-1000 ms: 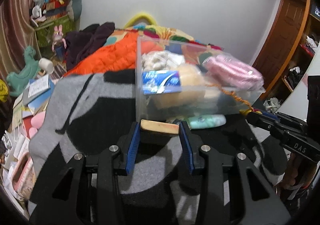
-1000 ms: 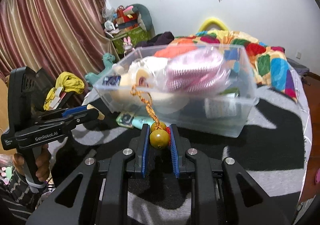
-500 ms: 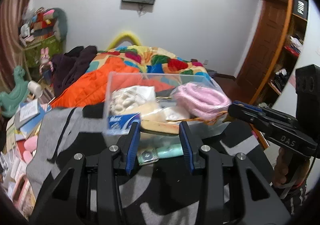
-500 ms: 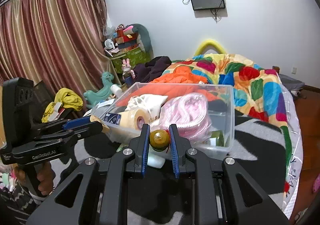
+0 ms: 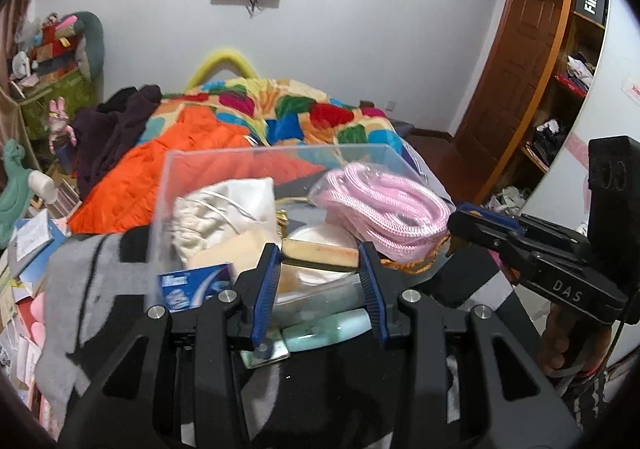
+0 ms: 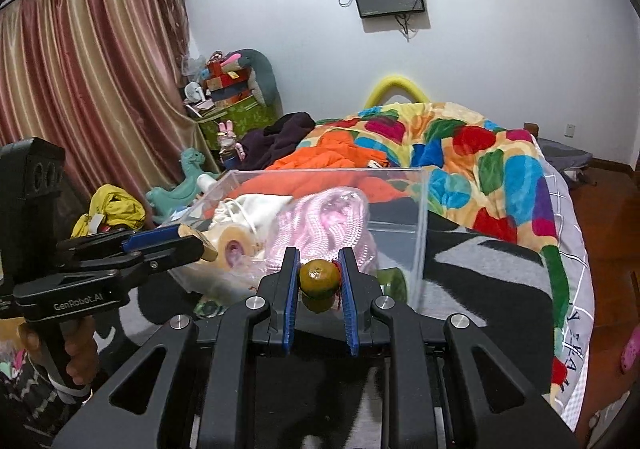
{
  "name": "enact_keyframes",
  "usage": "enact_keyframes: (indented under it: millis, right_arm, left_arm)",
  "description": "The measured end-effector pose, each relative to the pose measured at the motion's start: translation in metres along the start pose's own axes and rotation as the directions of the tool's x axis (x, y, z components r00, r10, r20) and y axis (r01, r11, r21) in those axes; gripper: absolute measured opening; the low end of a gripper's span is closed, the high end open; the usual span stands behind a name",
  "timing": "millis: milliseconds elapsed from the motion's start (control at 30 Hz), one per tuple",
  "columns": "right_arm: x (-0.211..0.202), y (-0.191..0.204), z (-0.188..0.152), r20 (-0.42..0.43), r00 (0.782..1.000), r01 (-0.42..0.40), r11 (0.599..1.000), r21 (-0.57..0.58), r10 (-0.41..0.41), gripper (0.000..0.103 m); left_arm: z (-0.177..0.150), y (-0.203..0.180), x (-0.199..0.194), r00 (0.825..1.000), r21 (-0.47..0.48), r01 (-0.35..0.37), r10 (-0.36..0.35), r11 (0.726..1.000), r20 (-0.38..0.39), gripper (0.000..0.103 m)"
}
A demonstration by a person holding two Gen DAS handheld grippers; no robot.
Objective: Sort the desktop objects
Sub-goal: 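Carry the wooden block into the box with left gripper while right gripper places the bead keychain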
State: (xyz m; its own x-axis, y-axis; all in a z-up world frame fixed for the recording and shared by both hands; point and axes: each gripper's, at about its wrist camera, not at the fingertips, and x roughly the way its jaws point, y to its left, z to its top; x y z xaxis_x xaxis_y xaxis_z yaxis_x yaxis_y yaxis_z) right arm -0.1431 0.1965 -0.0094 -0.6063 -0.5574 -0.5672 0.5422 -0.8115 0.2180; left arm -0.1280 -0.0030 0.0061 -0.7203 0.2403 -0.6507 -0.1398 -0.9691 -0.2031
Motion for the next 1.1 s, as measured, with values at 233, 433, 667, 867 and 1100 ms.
enact_keyframes:
  millis: [233,433,667,867,1100]
  right_arm:
    - [0.010,-0.008,-0.005,-0.037,0.999,0.018,1.000,0.020,-0.017,0.018]
    - [0.012,-0.004,-0.008,-0.046,0.999,0.026,1.000,0.003,-0.026,0.018]
    - [0.013,-0.002,-0.007,-0.056,0.998,0.028,1.000,0.007,-0.028,0.018]
    - [0.002,0.006,-0.006,-0.021,0.999,0.030,0.999,-0.017,-0.030,0.044]
    - [-0.013,0.013,-0.001,0.018,1.000,0.023,1.000,-0.022,-0.022,0.047]
  left_arm:
    - [-0.001,-0.011,0.017,1.000,0.024,0.014,-0.013,1.000,-0.027,0.040]
    - [-0.004,-0.013,0.023,0.999,0.027,0.013,-0.012,1.000,-0.039,0.040]
    - [-0.005,-0.019,0.021,0.999,0.065,-0.004,0.006,0.998,-0.039,0.040]
    - [-0.004,-0.021,0.016,0.999,0.076,0.003,0.000,0.997,-0.036,0.043]
    - [-0.003,-0.024,-0.004,1.000,0.088,-0.002,0.001,0.996,0.013,0.050]
